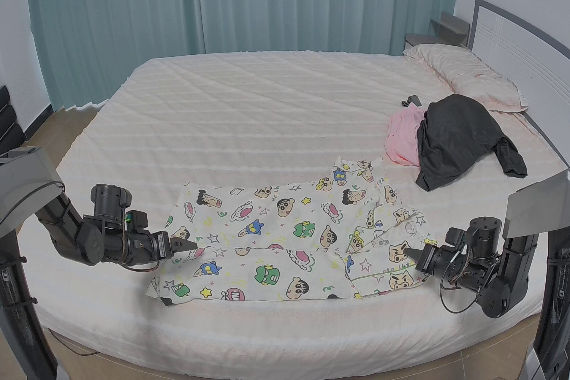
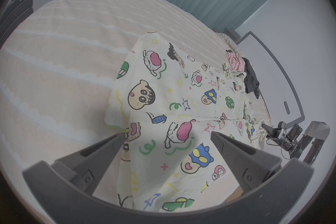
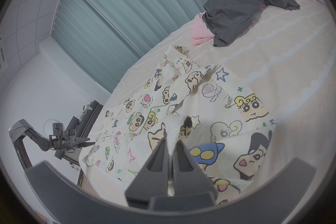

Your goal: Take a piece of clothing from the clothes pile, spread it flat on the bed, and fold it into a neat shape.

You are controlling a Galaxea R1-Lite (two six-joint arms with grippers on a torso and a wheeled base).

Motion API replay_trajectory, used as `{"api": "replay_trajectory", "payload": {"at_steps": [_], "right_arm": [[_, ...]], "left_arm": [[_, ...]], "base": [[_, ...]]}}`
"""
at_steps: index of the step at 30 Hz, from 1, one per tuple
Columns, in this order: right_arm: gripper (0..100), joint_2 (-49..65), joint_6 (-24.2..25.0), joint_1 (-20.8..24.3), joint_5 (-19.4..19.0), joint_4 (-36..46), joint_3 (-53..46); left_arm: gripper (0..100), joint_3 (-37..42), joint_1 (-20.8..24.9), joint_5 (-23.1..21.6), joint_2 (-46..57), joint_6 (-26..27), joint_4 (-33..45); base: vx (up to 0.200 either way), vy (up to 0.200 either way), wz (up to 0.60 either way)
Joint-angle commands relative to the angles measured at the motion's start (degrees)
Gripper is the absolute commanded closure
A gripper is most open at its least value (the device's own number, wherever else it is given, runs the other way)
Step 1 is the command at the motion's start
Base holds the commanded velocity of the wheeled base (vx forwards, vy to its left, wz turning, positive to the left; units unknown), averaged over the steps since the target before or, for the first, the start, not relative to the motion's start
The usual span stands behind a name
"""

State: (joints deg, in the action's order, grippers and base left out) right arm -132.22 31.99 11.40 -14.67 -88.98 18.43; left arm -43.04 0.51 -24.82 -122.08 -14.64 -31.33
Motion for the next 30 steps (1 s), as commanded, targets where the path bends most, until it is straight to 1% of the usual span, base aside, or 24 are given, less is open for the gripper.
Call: {"api": "replay_trajectory", "payload": {"at_steps": [1, 9, 10, 13, 19, 30], "right_arm": [[100, -0.23, 0.00, 0.12, -0.01, -0.32, 0.02], [100, -0.76, 0.00, 0.12, -0.01, -0.32, 0.02], [100, -0.76, 0.09, 0.12, -0.01, -0.32, 0.02], [100, -0.85, 0.44, 0.12, -0.01, -0.32, -0.06], [100, -0.94, 0.62, -0.06, -0.01, -0.32, 0.02], [100, -0.85, 0.62, -0.32, 0.16, -0.32, 0.38]], "left_arm": [[0, -0.72, 0.81, 0.65, -3.78, -0.21, -0.66], [0, -1.78, 0.81, 2.58, -5.45, -0.21, -0.75], [100, -1.78, 0.81, 2.58, -5.45, -0.21, -0.75], [100, -1.69, 0.81, 2.58, -5.28, -0.56, -0.75], [100, -1.78, 0.28, 2.67, -4.84, -3.03, -0.75], [100, -0.81, -1.13, 2.67, -1.76, -3.11, -0.75]], "base": [[0.000, 0.000, 0.00], [0.000, 0.000, 0.00], [0.000, 0.000, 0.00], [0.000, 0.000, 0.00], [0.000, 0.000, 0.00], [0.000, 0.000, 0.00]]}}
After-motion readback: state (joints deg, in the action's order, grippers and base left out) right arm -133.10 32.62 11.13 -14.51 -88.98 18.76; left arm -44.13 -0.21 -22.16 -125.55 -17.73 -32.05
